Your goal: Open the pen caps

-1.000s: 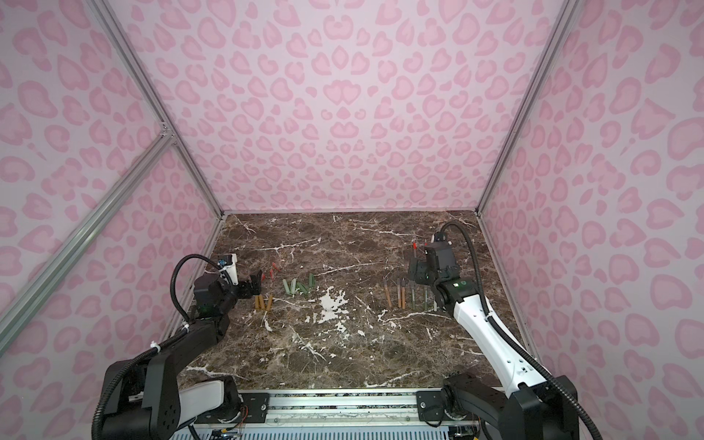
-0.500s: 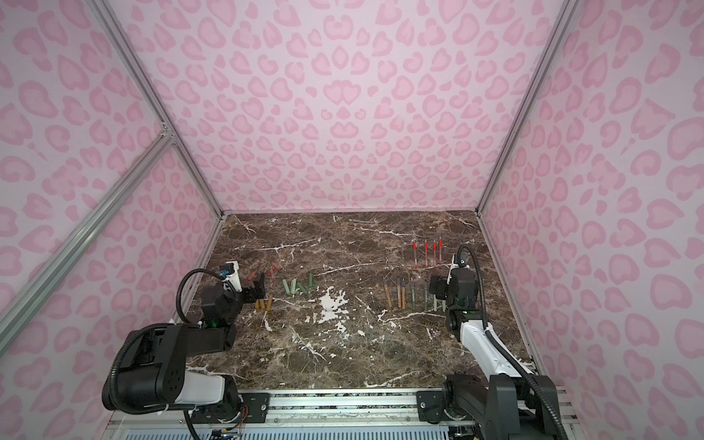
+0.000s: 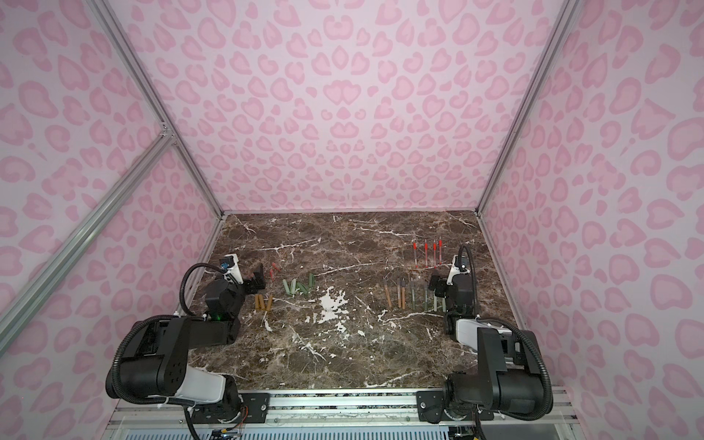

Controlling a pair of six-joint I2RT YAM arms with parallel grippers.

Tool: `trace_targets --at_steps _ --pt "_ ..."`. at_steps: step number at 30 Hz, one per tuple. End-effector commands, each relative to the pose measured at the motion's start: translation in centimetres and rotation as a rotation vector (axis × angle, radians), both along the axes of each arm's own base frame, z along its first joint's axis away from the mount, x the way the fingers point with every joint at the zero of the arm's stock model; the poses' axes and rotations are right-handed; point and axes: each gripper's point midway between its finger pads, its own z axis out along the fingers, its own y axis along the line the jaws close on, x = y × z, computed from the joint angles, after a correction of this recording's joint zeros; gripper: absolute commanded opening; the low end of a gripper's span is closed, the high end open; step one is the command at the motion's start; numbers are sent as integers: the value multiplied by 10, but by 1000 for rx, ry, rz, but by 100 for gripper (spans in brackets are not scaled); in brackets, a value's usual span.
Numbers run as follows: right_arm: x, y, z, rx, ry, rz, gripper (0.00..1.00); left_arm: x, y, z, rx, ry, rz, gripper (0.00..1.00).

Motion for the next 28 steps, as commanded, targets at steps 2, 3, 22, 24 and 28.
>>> trace_targets --at_steps 2,3,22,24,28 --pt "10 12 12 -6 -110 79 98 2 6 2 22 -2 32 98" --pt "8 15 9 -18 -121 85 98 2 5 1 23 1 31 98" --pt "15 10 2 -94 -60 -23 98 3 4 1 47 11 42 98" --pt "15 10 2 -94 -60 -23 98 3 4 0 47 12 44 98" --pt "15 9 2 -94 -61 -24 98 4 3 1 57 13 49 97"
